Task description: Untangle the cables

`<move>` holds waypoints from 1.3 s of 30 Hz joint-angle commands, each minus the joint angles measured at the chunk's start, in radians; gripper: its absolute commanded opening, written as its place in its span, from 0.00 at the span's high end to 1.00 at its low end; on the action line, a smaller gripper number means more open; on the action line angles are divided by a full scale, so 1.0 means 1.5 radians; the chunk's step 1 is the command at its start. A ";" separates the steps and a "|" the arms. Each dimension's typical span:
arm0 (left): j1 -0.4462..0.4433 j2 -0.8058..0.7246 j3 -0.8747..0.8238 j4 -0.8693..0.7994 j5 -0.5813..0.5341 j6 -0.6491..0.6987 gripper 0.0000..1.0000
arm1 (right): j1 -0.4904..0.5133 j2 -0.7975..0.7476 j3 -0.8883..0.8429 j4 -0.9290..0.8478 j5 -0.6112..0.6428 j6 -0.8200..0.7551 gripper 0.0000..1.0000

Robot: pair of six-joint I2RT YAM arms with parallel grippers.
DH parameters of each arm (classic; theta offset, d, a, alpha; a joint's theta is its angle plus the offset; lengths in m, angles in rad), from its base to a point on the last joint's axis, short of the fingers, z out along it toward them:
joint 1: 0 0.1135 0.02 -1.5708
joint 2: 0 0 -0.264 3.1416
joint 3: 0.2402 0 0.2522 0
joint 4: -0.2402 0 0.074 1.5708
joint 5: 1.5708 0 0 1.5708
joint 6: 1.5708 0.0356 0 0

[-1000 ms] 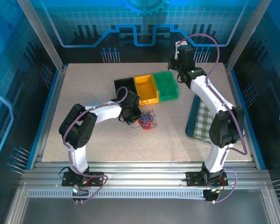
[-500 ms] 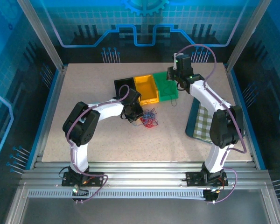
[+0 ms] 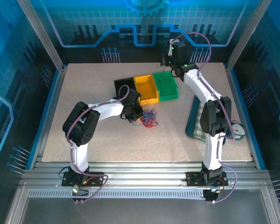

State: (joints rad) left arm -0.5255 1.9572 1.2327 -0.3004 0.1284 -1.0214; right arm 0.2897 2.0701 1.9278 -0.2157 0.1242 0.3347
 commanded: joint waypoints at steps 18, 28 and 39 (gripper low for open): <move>0.011 0.026 0.010 -0.034 0.006 0.006 1.00 | -0.009 -0.087 -0.228 0.032 -0.006 0.044 1.00; 0.012 0.027 0.010 -0.025 0.006 0.006 1.00 | 0.006 -0.110 -0.296 -0.003 -0.041 0.031 1.00; 0.013 0.026 0.007 -0.013 0.009 0.000 1.00 | 0.009 -0.147 -0.359 -0.020 -0.056 0.046 1.00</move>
State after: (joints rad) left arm -0.5159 1.9636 1.2411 -0.3004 0.1406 -1.0214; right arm 0.2943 1.8919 1.4120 -0.2291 0.0509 0.3935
